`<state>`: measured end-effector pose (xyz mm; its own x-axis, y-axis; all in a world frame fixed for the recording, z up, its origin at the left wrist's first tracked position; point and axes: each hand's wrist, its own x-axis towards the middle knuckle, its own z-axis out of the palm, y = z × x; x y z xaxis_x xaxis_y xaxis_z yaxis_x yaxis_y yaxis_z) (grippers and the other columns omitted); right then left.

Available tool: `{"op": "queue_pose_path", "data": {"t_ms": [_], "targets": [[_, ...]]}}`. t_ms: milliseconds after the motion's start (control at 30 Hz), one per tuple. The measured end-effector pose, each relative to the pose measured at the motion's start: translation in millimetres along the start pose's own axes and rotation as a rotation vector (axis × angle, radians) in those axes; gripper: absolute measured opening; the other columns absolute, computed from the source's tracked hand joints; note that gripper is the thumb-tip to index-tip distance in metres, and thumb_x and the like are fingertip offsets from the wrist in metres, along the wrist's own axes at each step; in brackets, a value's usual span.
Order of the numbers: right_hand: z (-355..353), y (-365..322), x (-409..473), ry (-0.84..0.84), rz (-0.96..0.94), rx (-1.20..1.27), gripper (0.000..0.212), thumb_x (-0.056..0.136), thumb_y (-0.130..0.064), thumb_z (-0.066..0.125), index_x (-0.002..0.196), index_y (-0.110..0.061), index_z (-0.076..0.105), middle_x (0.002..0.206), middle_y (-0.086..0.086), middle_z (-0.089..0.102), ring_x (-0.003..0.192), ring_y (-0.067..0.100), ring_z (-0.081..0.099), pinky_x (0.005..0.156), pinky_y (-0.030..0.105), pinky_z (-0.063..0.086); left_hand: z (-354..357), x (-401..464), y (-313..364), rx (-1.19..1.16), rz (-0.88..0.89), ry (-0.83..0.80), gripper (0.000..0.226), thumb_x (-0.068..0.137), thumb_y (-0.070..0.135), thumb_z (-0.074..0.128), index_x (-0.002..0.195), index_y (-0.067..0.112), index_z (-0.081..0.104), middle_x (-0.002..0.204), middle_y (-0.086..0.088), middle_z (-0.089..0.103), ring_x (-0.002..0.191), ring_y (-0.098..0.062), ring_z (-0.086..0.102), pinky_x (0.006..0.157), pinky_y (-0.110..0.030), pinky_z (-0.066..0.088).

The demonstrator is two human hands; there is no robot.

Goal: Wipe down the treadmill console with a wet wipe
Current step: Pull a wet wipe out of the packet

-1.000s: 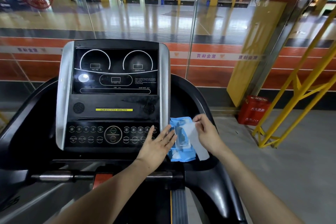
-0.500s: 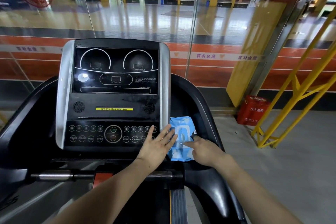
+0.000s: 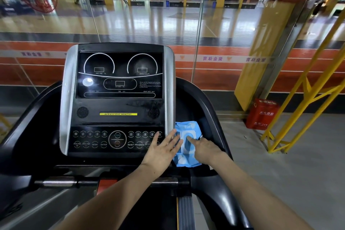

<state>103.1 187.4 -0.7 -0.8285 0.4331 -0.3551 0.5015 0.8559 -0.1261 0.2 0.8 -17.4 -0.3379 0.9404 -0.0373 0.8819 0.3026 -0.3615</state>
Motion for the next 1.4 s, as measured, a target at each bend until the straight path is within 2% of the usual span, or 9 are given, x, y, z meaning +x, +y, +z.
{"op": "queue_pose_path", "data": {"t_ms": [367, 500, 633, 733, 933, 1067, 1233, 1333, 1400], "targets": [[-2, 6, 1, 0.051, -0.028, 0.21, 0.08, 0.098, -0.002, 0.039, 0.168, -0.035, 0.022, 0.151, 0.016, 0.051, 0.118, 0.03, 0.062, 0.096, 0.035, 0.052, -1, 2, 3, 0.025, -0.016, -0.002, 0.088, 0.102, 0.011, 0.046, 0.163, 0.015, -0.017, 0.175, -0.008, -0.013, 0.153, -0.031, -0.034, 0.123, -0.07, -0.007], [-5, 20, -6, 0.264, -0.019, 0.434, 0.068, 0.101, 0.001, 0.045, 0.163, -0.026, 0.037, 0.114, 0.012, 0.067, 0.077, 0.018, 0.06, 0.07, 0.024, 0.049, -10, 3, 6, 0.119, 0.015, 0.003, 0.083, 0.104, 0.014, 0.039, 0.161, 0.011, -0.021, 0.175, -0.009, -0.009, 0.153, -0.038, -0.032, 0.121, -0.071, -0.01], [-5, 32, -14, 0.457, -0.007, 0.611, 0.054, 0.102, -0.003, 0.056, 0.153, -0.021, 0.049, 0.114, 0.012, 0.073, 0.095, 0.026, 0.069, 0.08, 0.029, 0.051, -21, 12, 15, 0.217, 0.076, -0.017, 0.077, 0.107, 0.021, 0.035, 0.161, 0.006, -0.017, 0.175, -0.011, -0.003, 0.154, -0.039, -0.029, 0.12, -0.072, -0.013], [-4, 34, -15, 0.561, 0.025, 0.708, 0.045, 0.1, -0.006, 0.063, 0.143, -0.019, 0.059, 0.095, 0.005, 0.069, 0.091, 0.024, 0.066, 0.086, 0.035, 0.054, -25, 29, 23, 0.257, 0.093, -0.061, 0.082, 0.105, 0.026, 0.046, 0.164, 0.007, -0.008, 0.175, -0.01, 0.002, 0.156, -0.04, -0.025, 0.117, -0.073, -0.019], [-9, 39, -29, 0.722, 0.065, 0.884, 0.012, 0.097, -0.003, 0.069, 0.102, -0.013, 0.073, 0.085, -0.002, 0.071, 0.08, 0.017, 0.066, 0.07, 0.016, 0.043, -31, 49, 36, 0.335, 0.121, -0.2, 0.071, 0.107, 0.028, 0.044, 0.166, 0.013, 0.007, 0.176, -0.007, 0.0, 0.156, -0.039, -0.025, 0.11, -0.073, -0.025], [-12, 43, -37, 0.761, 0.046, 0.99, 0.016, 0.096, -0.002, 0.07, 0.086, -0.014, 0.069, 0.077, 0.003, 0.071, 0.069, 0.01, 0.058, 0.063, 0.012, 0.043, -23, 51, 37, 0.34, 0.116, -0.235, 0.073, 0.108, 0.033, 0.042, 0.166, 0.015, 0.003, 0.176, -0.005, -0.004, 0.156, -0.039, -0.025, 0.114, -0.075, -0.021], [-16, 45, -41, 0.76, 0.042, 1.175, 0.02, 0.097, -0.007, 0.07, 0.084, -0.023, 0.07, 0.081, 0.005, 0.074, 0.073, 0.015, 0.061, 0.07, 0.034, 0.048, -32, 51, 28, 0.253, 0.172, -0.121, 0.069, 0.104, 0.021, 0.051, 0.165, 0.013, 0.019, 0.174, -0.006, 0.014, 0.159, -0.036, -0.018, 0.124, -0.065, -0.013], [-26, 41, -49, 0.766, -0.005, 1.256, 0.019, 0.099, -0.007, 0.07, 0.087, -0.021, 0.07, 0.079, 0.005, 0.073, 0.072, 0.013, 0.059, 0.066, 0.026, 0.045, -32, 49, 18, -0.07, 0.084, 0.124, 0.061, 0.093, 0.003, 0.057, 0.152, 0.014, 0.044, 0.157, -0.006, 0.048, 0.16, -0.034, 0.016, 0.13, -0.049, 0.011], [-37, 33, -55, 0.769, -0.056, 1.272, 0.019, 0.098, -0.005, 0.07, 0.086, -0.02, 0.07, 0.08, 0.006, 0.073, 0.072, 0.011, 0.059, 0.065, 0.023, 0.044, -36, 44, 8, -0.359, -0.055, 0.339, 0.046, 0.098, 0.012, 0.058, 0.143, 0.021, 0.056, 0.14, -0.001, 0.062, 0.143, -0.029, 0.047, 0.119, -0.041, 0.035]]}}
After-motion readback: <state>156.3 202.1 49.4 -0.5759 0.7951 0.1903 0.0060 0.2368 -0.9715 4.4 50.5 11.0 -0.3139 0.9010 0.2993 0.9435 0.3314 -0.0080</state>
